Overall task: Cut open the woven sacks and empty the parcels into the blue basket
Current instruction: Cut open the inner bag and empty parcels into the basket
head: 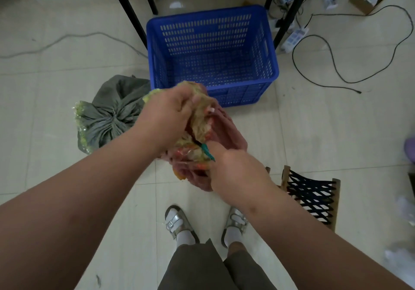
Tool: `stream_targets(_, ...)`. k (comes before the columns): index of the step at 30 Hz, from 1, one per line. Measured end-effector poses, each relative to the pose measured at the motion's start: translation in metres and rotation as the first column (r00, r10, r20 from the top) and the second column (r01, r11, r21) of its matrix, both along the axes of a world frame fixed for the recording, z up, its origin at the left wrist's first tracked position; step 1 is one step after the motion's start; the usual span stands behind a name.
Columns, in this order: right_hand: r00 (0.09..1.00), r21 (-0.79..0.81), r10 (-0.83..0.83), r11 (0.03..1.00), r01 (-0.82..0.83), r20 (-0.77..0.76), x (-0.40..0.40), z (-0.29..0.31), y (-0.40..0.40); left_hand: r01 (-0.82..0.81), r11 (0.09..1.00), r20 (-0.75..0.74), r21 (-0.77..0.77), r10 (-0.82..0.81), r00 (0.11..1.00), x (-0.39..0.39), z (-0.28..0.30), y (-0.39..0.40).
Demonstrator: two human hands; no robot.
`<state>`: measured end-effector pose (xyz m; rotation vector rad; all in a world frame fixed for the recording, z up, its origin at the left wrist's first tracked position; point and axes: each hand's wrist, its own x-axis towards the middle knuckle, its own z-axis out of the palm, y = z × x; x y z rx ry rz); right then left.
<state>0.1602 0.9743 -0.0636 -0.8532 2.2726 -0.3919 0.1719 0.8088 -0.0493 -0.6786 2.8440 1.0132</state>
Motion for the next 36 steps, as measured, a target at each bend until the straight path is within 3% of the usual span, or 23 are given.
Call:
stream_targets(2,1.0,0.008,-0.01,1.0,0.01,0.029,0.008,0.001,0.009,-0.084,0.996,-0.028,0.005,0.084,0.996,0.001,0.0,-0.008)
stream_targets(5,0.999,0.037,-0.019,0.999,0.017,0.049,0.007,0.002,0.015,-0.086,0.996,-0.028,-0.02,0.085,0.996,0.008,-0.006,-0.006)
stream_targets(10,1.0,0.043,0.002,0.999,-0.002,0.0,-0.005,0.009,-0.008,0.017,0.999,0.007,-0.036,-0.016,1.0,0.006,-0.003,0.011)
stream_targets(15,0.997,-0.012,-0.067,0.998,0.068,0.036,0.005,0.011,0.002,-0.282,0.958,-0.086,0.045,0.285,0.955,-0.001,0.008,-0.02)
stream_targets(19,0.992,0.027,-0.085,0.996,0.083,0.096,0.013,0.012,0.014,-0.355,0.926,-0.059,0.129,0.364,0.929,0.012,-0.001,-0.016)
stream_targets(26,1.0,0.016,-0.028,0.999,0.028,-0.002,0.001,0.015,-0.004,-0.174,0.98,-0.11,0.097,0.185,0.977,0.01,0.015,0.017)
stream_targets(29,0.999,-0.017,-0.054,0.998,0.054,-0.004,0.002,0.011,0.009,-0.358,0.914,-0.129,0.191,0.385,0.914,0.006,0.026,-0.004)
stream_targets(31,0.999,0.045,-0.038,0.998,0.039,-0.009,0.006,0.005,0.03,-0.474,0.85,-0.134,0.23,0.511,0.849,0.006,0.029,-0.019)
stream_targets(36,0.999,0.15,-0.035,0.988,0.033,0.009,0.007,-0.007,0.052,-0.399,0.859,-0.058,0.32,0.439,0.897,0.004,0.033,-0.015)
